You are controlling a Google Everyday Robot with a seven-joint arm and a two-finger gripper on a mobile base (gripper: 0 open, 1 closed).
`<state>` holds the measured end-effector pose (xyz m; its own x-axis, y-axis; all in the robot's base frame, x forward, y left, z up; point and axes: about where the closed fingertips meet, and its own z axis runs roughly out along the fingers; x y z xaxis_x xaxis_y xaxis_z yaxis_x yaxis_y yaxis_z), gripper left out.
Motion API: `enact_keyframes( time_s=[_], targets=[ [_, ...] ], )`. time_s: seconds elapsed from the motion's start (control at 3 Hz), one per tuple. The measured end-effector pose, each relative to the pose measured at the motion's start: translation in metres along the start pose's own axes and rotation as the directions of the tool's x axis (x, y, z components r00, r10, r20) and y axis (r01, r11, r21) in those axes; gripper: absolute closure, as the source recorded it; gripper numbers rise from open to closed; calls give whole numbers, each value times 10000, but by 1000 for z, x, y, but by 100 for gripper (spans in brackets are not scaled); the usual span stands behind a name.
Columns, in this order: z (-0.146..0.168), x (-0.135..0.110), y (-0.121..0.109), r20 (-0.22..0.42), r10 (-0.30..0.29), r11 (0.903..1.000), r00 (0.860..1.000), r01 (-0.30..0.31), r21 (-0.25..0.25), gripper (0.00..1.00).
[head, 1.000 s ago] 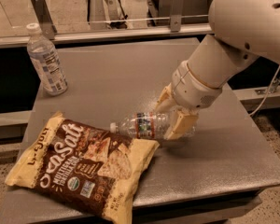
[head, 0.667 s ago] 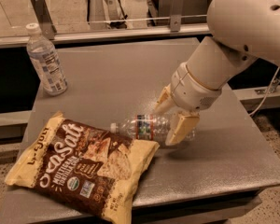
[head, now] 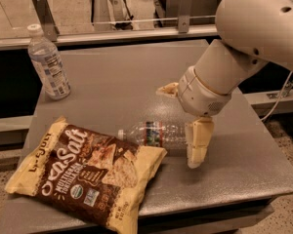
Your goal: Move water bottle near brown chip bag
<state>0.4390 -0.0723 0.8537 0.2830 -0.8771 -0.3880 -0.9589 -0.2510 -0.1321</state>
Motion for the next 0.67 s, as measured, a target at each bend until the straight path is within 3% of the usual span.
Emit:
enact_keyframes(
  time_s=[0.33,0.67],
  targets=[
    [-4,5,-5,132,193,9998,9997,-194,42,0],
    [-27,29,-18,561,810,9954,9951,-837,461,0]
  ],
)
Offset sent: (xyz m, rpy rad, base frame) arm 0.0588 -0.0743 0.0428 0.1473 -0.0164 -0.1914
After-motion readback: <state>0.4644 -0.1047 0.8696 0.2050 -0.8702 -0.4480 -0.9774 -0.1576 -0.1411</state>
